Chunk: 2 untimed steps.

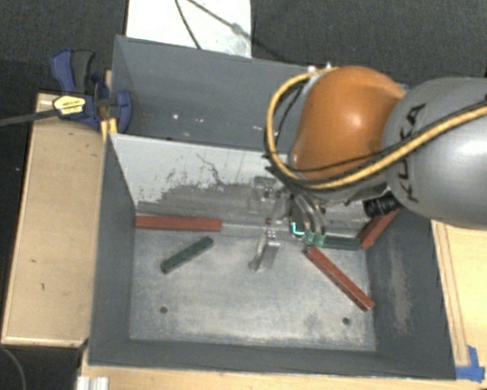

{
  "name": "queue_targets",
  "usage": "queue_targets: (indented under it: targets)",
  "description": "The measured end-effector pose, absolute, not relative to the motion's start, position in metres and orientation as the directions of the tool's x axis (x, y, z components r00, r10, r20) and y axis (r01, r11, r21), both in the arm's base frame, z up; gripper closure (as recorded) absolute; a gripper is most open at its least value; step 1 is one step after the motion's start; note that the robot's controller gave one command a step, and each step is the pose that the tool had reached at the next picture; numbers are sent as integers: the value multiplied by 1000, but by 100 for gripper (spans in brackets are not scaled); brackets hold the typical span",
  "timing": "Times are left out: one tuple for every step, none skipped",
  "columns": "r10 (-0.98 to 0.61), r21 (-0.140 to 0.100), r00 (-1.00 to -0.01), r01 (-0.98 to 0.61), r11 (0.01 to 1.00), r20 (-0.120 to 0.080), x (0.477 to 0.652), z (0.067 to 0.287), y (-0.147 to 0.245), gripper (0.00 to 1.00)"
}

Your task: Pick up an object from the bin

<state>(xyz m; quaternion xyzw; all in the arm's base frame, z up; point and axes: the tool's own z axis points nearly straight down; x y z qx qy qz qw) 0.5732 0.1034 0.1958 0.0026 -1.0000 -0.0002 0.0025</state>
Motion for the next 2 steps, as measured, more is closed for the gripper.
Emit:
queue_targets:
  targets:
    - [-292,2,-957,-292,957,3,572,88,157,0]
    - [-375,1,-927,-375,927,-6,588,70,179,0]
